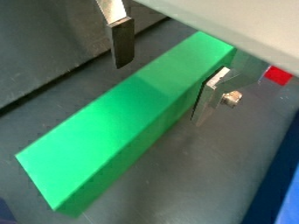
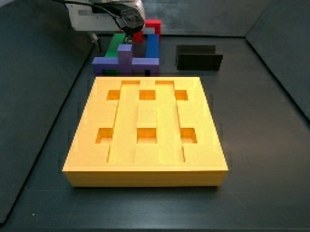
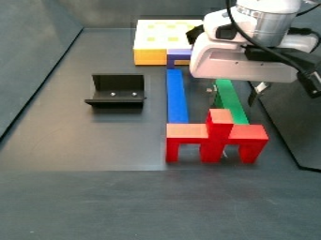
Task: Pick up the green object. Move up. Move to above the board. Insert the green object.
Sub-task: Pick up the green object.
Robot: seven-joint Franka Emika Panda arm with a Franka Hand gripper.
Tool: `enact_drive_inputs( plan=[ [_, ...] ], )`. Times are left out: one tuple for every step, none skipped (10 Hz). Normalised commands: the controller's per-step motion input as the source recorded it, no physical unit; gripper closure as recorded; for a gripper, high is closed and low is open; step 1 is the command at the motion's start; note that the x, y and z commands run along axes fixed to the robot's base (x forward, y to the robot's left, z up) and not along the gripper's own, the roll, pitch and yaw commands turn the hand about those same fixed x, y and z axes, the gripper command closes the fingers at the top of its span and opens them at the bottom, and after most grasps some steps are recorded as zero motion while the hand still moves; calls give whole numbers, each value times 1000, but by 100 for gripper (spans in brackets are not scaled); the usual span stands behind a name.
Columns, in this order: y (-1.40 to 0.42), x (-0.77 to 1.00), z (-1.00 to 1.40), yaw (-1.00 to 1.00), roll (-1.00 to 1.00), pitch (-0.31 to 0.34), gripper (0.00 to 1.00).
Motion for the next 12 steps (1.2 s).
enact_drive_inputs(
  plan=[
    [0,0,0,0,0,0,0],
    [0,0,0,0,0,0,100],
    [0,0,0,0,0,0,100],
    [0,0,0,0,0,0,100],
    [0,0,0,0,0,0,100],
    [0,0,0,0,0,0,100],
    [0,0,0,0,0,0,100],
    [0,0,0,0,0,0,100],
    [0,0,0,0,0,0,100],
    [0,0,0,0,0,0,100],
    [0,0,0,0,0,0,100],
    [0,0,0,0,0,0,100]
  ],
)
